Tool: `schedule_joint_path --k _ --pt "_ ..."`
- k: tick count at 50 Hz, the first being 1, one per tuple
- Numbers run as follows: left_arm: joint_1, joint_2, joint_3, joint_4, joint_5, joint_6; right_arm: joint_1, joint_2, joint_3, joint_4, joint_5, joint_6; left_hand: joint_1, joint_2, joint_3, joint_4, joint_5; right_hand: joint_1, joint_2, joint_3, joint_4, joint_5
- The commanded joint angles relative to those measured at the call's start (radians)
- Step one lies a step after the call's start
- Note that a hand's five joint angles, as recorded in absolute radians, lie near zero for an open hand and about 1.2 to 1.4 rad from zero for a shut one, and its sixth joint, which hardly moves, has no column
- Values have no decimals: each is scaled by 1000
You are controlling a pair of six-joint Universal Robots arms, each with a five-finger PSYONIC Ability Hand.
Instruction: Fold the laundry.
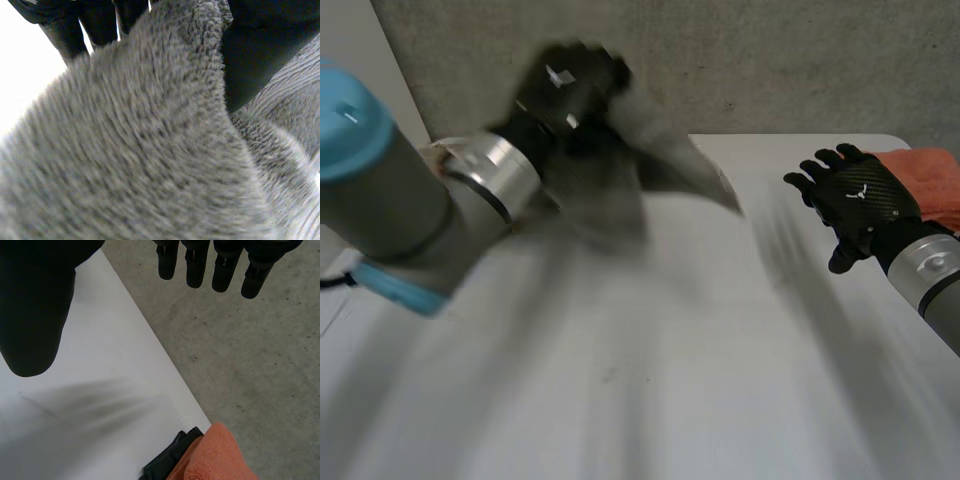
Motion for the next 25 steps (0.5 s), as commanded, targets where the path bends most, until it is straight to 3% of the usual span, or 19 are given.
schedule_joint_path --k 1,2,6,7,9,16,25 --pt "-40 -178 -39 -81 -1 32 -27 12 23 4 -11 0 327 204 216 197 291 -51 -36 -36 -40 -52" --pt "-41 -190 -37 -98 -3 44 -27 13 23 4 -12 0 327 204 216 197 291 -51 -36 -36 -40 -52" --pt "-50 -193 -33 -177 -35 141 -40 25 12 5 -17 0 -197 -319 -308 -326 -232 -51 -36 -36 -40 -52" --pt "-49 -184 -31 -202 -73 171 -44 28 7 7 -17 0 -451 -574 -562 -581 -487 -51 -36 -36 -40 -52" --pt "-44 -157 -37 -216 -116 194 -42 42 -8 15 -28 6 -632 -755 -743 -762 -668 -51 -36 -36 -40 -52" --pt "-52 29 -127 -228 -256 169 -36 85 -121 117 -100 122 -753 -876 -864 -883 -789 -51 -36 -36 -40 -52" --pt "-87 233 -357 -227 -483 54 19 353 -413 370 -135 262 -730 -852 -841 -859 -765 -51 -36 -36 -40 -52"
